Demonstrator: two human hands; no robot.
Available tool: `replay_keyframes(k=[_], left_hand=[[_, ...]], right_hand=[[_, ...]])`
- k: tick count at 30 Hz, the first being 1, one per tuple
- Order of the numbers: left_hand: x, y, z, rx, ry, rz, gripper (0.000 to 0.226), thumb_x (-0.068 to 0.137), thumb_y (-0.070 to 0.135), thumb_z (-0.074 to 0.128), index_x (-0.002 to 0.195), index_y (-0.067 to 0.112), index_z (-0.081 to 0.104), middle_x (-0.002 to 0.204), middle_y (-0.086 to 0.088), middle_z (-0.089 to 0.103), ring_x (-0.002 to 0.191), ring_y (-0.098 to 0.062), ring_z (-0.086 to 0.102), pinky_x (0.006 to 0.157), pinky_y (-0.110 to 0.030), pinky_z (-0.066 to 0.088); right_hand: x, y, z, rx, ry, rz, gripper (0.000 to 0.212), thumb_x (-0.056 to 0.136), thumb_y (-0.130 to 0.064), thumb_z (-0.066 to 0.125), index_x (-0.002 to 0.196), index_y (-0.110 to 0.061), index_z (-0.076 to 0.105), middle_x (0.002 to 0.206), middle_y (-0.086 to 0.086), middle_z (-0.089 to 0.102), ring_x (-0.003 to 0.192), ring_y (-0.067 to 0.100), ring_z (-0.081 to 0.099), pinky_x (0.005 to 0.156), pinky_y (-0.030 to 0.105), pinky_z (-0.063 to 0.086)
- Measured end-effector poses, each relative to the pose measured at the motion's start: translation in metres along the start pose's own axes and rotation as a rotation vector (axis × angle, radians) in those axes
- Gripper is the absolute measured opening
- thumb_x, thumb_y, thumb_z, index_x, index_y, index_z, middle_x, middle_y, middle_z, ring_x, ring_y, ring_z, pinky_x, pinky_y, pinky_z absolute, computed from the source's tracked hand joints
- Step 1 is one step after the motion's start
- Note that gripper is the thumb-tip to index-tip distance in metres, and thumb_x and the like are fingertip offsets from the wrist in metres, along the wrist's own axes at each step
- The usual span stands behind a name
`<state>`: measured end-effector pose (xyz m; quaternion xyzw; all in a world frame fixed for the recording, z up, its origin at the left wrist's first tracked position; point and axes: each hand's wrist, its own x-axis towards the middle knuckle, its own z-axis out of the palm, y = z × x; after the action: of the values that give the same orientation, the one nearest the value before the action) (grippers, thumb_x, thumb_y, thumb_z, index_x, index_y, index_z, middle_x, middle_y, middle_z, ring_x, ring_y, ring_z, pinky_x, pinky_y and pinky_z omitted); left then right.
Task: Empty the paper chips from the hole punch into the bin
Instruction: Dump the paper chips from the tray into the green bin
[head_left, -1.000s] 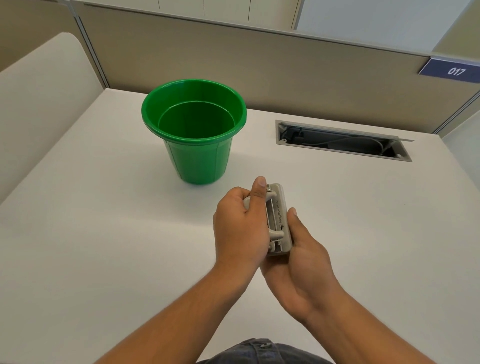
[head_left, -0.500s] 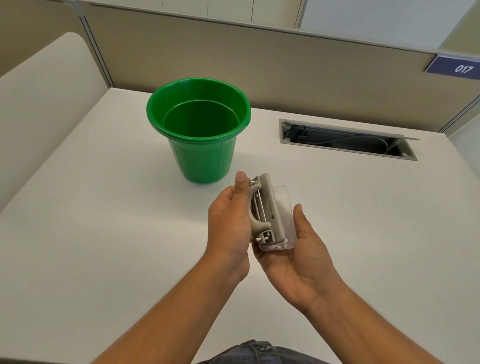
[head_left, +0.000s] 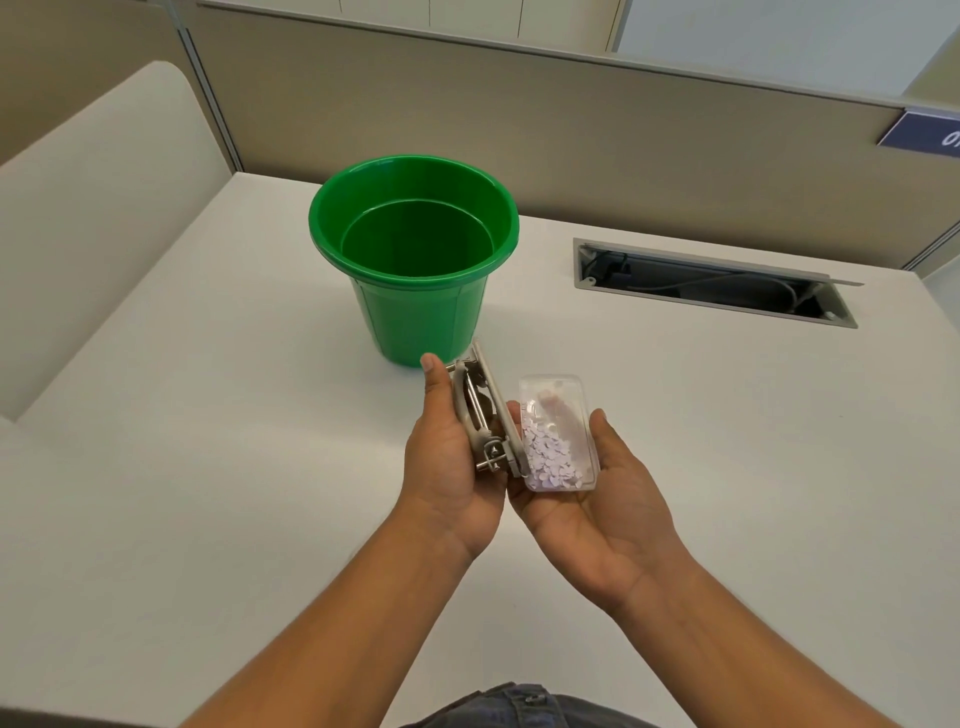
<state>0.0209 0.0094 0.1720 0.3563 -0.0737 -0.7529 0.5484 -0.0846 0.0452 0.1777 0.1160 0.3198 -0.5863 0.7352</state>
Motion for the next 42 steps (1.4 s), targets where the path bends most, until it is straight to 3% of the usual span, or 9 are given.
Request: replay_keyframes(k=[5, 8, 13, 19, 25, 32, 36, 39, 42], left_hand=[[0.010, 0.003, -0.002, -0.110, 0.005, -0.059, 0.052, 0.084, 0.065, 0.054, 0.110, 0.023, 0.069, 0.094, -0.011, 0.064, 0.077, -0.024, 0.063, 0.060, -0.033, 0.058], [0.016, 0.007, -0.001, -0.165, -0.028, -0.072, 0.055, 0.085, 0.065, 0.052, 0.119, 0.023, 0.066, 0.103, -0.013, 0.063, 0.077, -0.026, 0.064, 0.061, -0.032, 0.059], [0.027, 0.014, 0.001, -0.234, -0.070, -0.045, 0.053, 0.088, 0.064, 0.049, 0.114, 0.020, 0.066, 0.093, -0.012, 0.064, 0.060, -0.026, 0.068, 0.053, -0.031, 0.059], [0.038, 0.028, 0.007, -0.339, -0.099, 0.003, 0.050, 0.091, 0.060, 0.047, 0.092, 0.015, 0.071, 0.060, -0.008, 0.069, 0.045, -0.021, 0.066, 0.042, -0.027, 0.055], [0.049, 0.049, 0.005, -0.377, -0.128, 0.097, 0.044, 0.092, 0.058, 0.048, 0.099, 0.019, 0.067, 0.065, -0.004, 0.068, 0.052, -0.014, 0.063, 0.047, -0.023, 0.053], [0.045, 0.064, -0.006, -0.381, -0.120, 0.136, 0.039, 0.084, 0.058, 0.059, 0.093, 0.022, 0.072, 0.066, -0.002, 0.063, 0.053, -0.014, 0.059, 0.047, -0.024, 0.052], [0.042, 0.065, -0.012, -0.375, -0.107, 0.149, 0.038, 0.085, 0.059, 0.057, 0.082, 0.024, 0.073, 0.062, 0.000, 0.062, 0.048, -0.013, 0.057, 0.044, -0.024, 0.050], [0.040, 0.064, -0.016, -0.376, -0.095, 0.133, 0.039, 0.084, 0.060, 0.057, 0.083, 0.025, 0.074, 0.063, -0.001, 0.063, 0.049, -0.013, 0.058, 0.044, -0.026, 0.051], [0.039, 0.065, -0.019, -0.374, -0.083, 0.119, 0.040, 0.083, 0.061, 0.057, 0.084, 0.025, 0.074, 0.063, -0.001, 0.063, 0.051, -0.013, 0.059, 0.045, -0.026, 0.051]], right_hand=[[0.009, -0.003, 0.006, 0.018, -0.001, 0.007, 0.050, 0.099, -0.039, 0.044, 0.131, -0.005, 0.061, 0.113, 0.026, 0.068, 0.109, 0.031, 0.057, 0.098, 0.045, 0.047], [0.016, -0.007, 0.010, 0.042, -0.025, 0.026, 0.050, 0.099, -0.038, 0.044, 0.132, -0.005, 0.060, 0.107, 0.028, 0.069, 0.094, 0.031, 0.061, 0.102, 0.042, 0.043], [0.029, -0.012, 0.021, 0.070, -0.038, 0.053, 0.050, 0.098, -0.037, 0.044, 0.132, -0.004, 0.060, 0.110, 0.028, 0.069, 0.081, 0.032, 0.063, 0.104, 0.034, 0.039], [0.044, -0.018, 0.037, 0.040, -0.020, 0.065, 0.051, 0.097, -0.039, 0.044, 0.133, -0.004, 0.058, 0.123, 0.025, 0.067, 0.081, 0.030, 0.065, 0.087, 0.032, 0.045], [0.061, -0.026, 0.069, 0.036, -0.070, 0.075, 0.050, 0.095, -0.037, 0.050, 0.127, 0.001, 0.058, 0.122, 0.028, 0.067, 0.097, 0.027, 0.061, 0.085, 0.033, 0.047], [0.103, -0.046, 0.145, -0.136, -0.232, -0.016, 0.051, 0.097, -0.040, 0.047, 0.120, 0.004, 0.061, 0.119, 0.021, 0.069, 0.081, 0.024, 0.061, 0.073, 0.028, 0.048], [0.142, -0.041, 0.186, -0.645, -0.222, -0.224, 0.041, 0.100, -0.039, 0.045, 0.117, -0.006, 0.062, 0.107, 0.018, 0.069, 0.080, 0.021, 0.059, 0.074, 0.030, 0.047], [0.168, -0.030, 0.199, -1.408, -0.152, -0.406, 0.045, 0.097, -0.038, 0.052, 0.134, -0.011, 0.056, 0.132, 0.014, 0.062, 0.110, 0.025, 0.058, 0.096, 0.037, 0.043], [0.184, -0.024, 0.201, -1.880, -0.217, -0.536, 0.054, 0.097, -0.037, 0.053, 0.145, -0.014, 0.044, 0.148, 0.006, 0.051, 0.130, 0.026, 0.048, 0.099, 0.030, 0.035]])
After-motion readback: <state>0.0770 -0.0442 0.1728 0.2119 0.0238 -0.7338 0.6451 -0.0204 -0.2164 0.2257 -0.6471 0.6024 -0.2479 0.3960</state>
